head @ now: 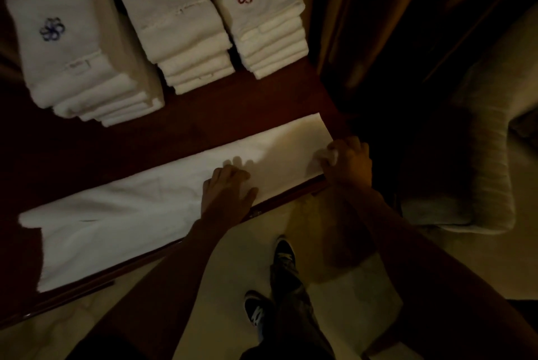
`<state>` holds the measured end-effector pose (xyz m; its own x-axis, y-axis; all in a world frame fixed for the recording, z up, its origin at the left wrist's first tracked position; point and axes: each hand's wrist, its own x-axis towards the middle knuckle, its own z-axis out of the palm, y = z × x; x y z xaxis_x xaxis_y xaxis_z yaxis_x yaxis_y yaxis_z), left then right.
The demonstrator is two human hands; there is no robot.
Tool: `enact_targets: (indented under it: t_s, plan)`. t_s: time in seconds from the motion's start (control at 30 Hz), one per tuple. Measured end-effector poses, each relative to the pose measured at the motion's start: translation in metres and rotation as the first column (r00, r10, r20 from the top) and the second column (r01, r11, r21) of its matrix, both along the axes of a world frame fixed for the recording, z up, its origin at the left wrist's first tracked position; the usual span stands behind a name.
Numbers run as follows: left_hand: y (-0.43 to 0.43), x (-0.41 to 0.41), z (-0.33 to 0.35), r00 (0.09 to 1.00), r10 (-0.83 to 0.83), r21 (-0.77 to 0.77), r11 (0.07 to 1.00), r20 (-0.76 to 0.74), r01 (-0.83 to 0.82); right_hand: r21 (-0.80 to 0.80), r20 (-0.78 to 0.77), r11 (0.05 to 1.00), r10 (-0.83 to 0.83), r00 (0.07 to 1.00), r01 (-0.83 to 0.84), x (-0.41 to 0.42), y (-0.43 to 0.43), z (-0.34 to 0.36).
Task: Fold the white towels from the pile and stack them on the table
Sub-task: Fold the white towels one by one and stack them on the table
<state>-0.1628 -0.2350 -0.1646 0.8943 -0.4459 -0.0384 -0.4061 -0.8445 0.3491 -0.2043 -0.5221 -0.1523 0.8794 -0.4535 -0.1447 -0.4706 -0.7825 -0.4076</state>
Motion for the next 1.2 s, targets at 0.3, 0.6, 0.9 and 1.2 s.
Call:
enact_targets:
  t_s: [0.3,0.6,0.9,1.2]
  plan:
    - [0.03,0.026,0.04,0.987,0.155,-0.008,0.988,0.039,-0.155,0.08,0.23,0.953,0.266,0.936,-0.291,0.04,0.062,0.029]
    - [0.157,0.002,0.056,0.901,0.429,0.019,0.902,0.061,-0.43,0.129,0.246,0.814,0.527,0.813,-0.567,0.076,0.207,0.057]
    - [0.298,-0.032,0.048,0.721,0.693,0.03,0.72,-0.01,-0.693,0.117,0.22,0.665,0.707,0.672,-0.738,0.069,0.355,0.051]
    - [0.372,-0.019,0.028,0.741,0.66,-0.027,0.745,-0.123,-0.667,0.027,0.006,0.628,0.778,0.628,-0.778,0.057,0.437,0.031]
